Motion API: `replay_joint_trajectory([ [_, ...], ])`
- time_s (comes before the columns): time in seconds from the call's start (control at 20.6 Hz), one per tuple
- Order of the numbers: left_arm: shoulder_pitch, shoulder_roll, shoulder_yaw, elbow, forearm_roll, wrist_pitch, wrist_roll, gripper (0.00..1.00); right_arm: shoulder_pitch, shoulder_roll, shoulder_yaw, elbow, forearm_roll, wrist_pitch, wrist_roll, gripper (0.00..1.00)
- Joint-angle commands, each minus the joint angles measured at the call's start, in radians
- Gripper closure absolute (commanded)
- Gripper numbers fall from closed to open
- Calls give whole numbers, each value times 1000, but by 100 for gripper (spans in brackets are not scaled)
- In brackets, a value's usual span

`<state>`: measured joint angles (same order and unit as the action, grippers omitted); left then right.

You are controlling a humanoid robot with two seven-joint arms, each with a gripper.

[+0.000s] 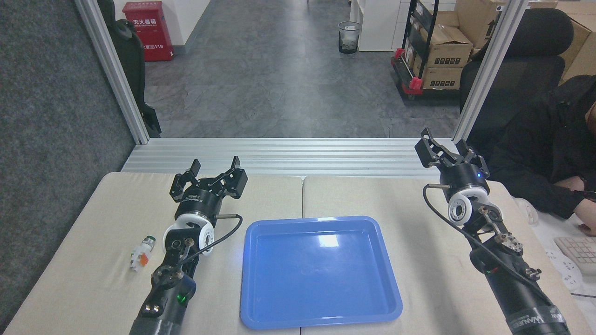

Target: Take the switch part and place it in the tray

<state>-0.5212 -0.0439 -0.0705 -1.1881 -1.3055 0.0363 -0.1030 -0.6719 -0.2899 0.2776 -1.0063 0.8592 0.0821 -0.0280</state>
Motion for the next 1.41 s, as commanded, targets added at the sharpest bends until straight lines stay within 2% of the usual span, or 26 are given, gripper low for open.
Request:
replay_joint_trajectory([
  [0.0, 4, -30, -14, 2, 0, -4, 6, 1, 0, 0, 0, 0, 0, 1, 0, 1],
  [1.36, -2, -16, -14, -7, 3, -3, 45, 0, 0, 0, 0, 0, 1, 1, 0, 1],
])
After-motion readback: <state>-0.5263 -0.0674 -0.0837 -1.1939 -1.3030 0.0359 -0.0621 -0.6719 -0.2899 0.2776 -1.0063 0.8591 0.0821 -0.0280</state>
